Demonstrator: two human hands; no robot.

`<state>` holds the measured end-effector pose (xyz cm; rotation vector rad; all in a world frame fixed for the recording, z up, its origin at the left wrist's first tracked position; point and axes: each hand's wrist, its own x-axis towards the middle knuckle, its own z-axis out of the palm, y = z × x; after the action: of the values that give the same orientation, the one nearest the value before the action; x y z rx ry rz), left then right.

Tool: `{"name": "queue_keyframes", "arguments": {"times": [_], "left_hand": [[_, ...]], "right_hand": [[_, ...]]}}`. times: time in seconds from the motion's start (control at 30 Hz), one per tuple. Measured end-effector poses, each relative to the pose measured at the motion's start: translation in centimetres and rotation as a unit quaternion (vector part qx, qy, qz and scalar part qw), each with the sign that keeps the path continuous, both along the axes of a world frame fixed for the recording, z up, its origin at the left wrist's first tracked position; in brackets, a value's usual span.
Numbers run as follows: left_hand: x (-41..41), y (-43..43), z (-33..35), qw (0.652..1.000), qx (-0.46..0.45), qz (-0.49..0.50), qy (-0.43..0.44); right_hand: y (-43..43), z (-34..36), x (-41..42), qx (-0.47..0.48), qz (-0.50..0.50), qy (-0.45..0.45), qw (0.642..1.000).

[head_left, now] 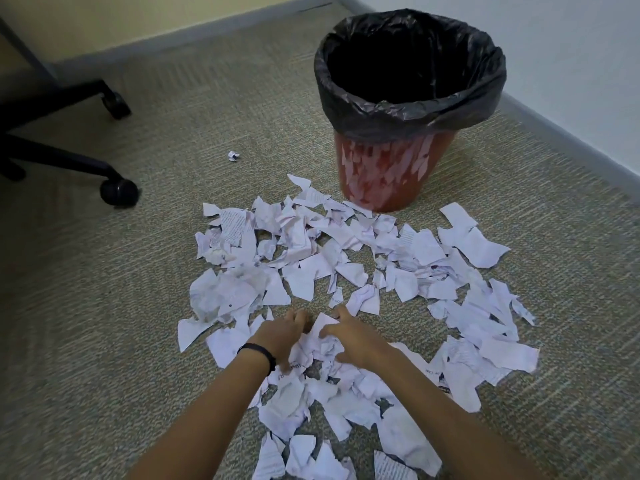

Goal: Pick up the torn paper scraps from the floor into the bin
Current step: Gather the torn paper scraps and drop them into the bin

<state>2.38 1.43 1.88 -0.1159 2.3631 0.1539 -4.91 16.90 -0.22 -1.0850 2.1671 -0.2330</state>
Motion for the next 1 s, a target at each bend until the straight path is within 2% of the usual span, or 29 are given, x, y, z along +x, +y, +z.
{"name": "queue_keyframes", "arguments": {"times": [0.17,0.37,0.5,0.67,0.77,0.87,1.0], "left_hand": [[0.6,-1.1,0.2,0.994,0.093,0.056,-0.012],[0.9,-0.6,-0.3,0.996,0.066,0.039,-0.048],[0.7,-0.8,-0.8,0.994,0.083,0.06,-0.041],[-0.5,-2.0,-0.2,0.99,0.122,0.063,-0.022],[-1.3,-3.3,1.1,0.954,0.256,0.155,0.035],[-2.3,-3.5,4.1,0.904,0.342,0.233,0.107],[-3.8,-3.9,8.5,0.811,0.452,0.335,0.163]], "right_hand": [[-0.2,-0.4,0.0,-0.029,-0.063,-0.057,0.996],[-0.1,-0.1,-0.1,-0.055,-0.104,-0.104,0.988],[-0.3,0.0,-0.4,-0.08,-0.139,-0.138,0.977],[-0.5,1.8,-1.9,-0.111,-0.185,-0.133,0.967],[-0.2,3.8,-3.2,-0.151,-0.238,-0.112,0.953],[0.2,6.7,-4.7,-0.206,-0.307,-0.111,0.922],[0.9,12.2,-7.3,-0.292,-0.382,-0.153,0.863]]}}
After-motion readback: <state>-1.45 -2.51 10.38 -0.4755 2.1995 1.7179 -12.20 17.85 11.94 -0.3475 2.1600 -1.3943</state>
